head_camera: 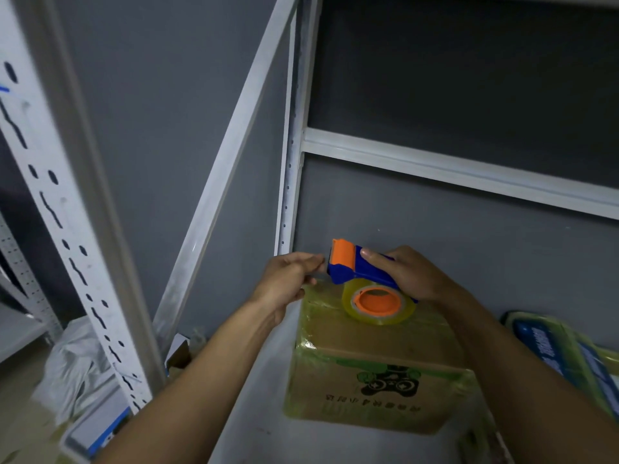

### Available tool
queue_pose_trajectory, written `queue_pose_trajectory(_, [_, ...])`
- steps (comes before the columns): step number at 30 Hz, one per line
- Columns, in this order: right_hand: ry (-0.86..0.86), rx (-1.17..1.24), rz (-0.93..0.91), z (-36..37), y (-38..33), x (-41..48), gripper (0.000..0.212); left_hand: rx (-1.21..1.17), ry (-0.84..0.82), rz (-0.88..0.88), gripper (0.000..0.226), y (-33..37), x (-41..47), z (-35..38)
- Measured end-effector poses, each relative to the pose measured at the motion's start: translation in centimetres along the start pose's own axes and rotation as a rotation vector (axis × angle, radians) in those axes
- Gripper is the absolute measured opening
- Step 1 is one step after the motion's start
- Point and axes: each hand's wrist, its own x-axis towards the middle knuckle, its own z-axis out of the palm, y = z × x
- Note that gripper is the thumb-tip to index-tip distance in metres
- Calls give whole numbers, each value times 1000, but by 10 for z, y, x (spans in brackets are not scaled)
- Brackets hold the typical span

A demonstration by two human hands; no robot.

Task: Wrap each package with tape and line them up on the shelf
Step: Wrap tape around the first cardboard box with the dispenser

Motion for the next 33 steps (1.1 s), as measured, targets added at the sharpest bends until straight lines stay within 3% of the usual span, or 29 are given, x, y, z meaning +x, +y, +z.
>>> queue_pose_trajectory(12, [-6, -51, -54, 2, -15, -2, 70, 113, 28, 129, 7, 0, -4, -14])
queue_pose_trajectory(22, [-84, -248, -17, 5, -45, 4, 69, 80, 108, 1, 10, -7, -12, -28])
queue_pose_trajectory(33, [-97, -439, 73, -5, -46, 10, 97, -4, 286, -48, 13, -22, -14, -54])
